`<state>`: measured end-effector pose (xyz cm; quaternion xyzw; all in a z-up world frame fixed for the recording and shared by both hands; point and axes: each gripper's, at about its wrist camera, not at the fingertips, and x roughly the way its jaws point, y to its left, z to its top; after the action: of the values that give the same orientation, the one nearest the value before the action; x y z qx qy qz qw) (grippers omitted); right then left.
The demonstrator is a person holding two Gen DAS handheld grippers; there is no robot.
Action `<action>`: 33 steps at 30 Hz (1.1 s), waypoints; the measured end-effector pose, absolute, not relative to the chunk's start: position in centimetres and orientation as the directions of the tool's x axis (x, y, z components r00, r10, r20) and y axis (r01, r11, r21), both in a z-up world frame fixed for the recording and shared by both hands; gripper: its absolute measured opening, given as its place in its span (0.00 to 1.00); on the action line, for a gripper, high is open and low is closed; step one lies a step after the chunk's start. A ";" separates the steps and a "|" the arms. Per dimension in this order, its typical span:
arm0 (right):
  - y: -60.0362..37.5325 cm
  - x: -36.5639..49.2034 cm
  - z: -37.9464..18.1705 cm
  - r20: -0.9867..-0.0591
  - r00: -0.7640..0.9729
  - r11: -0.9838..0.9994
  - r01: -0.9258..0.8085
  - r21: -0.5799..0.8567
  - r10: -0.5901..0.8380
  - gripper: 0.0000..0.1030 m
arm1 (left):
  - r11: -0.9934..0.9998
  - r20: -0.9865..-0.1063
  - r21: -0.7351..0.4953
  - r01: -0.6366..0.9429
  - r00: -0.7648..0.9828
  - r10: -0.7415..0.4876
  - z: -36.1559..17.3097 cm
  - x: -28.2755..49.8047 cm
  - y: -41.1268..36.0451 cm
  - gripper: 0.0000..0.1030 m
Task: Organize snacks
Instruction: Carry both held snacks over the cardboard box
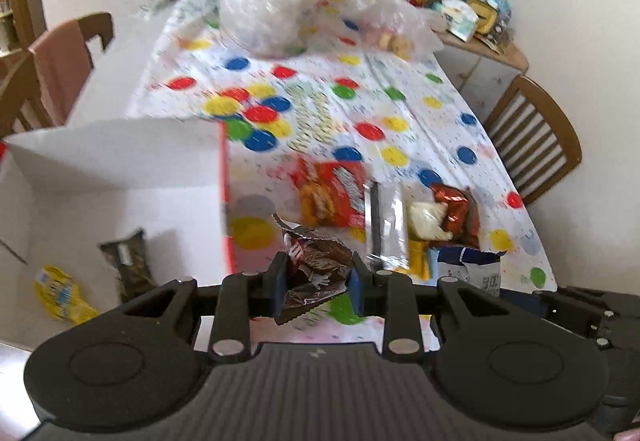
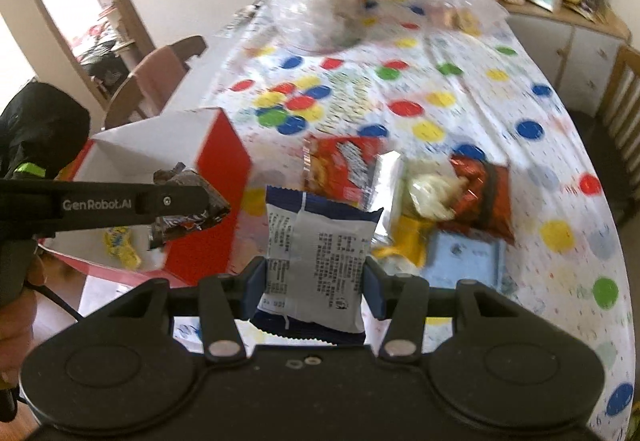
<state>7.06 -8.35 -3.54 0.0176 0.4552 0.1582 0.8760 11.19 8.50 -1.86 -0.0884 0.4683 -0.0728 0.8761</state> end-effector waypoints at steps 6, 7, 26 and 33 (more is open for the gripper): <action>-4.2 7.6 -2.9 -0.779 0.535 0.929 -0.333 0.162 0.327 0.47 | 0.982 -0.793 -0.188 -0.014 0.592 -0.143 -0.4 10.9 13.4 0.29; -3.5 7.8 -2.8 -0.778 0.533 0.926 -0.342 0.159 0.331 0.47 | 0.983 -0.791 -0.182 -0.027 0.598 -0.131 -0.3 10.8 14.3 0.29; 10.4 10.9 -6.4 -0.829 0.431 0.842 -0.532 0.086 0.357 0.47 | 0.972 -0.826 -0.133 -0.195 0.564 0.000 -3.5 8.6 24.9 0.29; 13.3 11.6 -9.3 -0.860 0.386 0.822 -0.565 0.065 0.334 0.47 | 0.969 -0.834 -0.121 -0.216 0.552 0.019 -4.5 7.1 26.3 0.29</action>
<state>11.58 13.27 -9.27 -0.1200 0.4823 0.2727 0.8238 7.08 26.30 -4.51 -0.1052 0.4687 0.0672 0.8745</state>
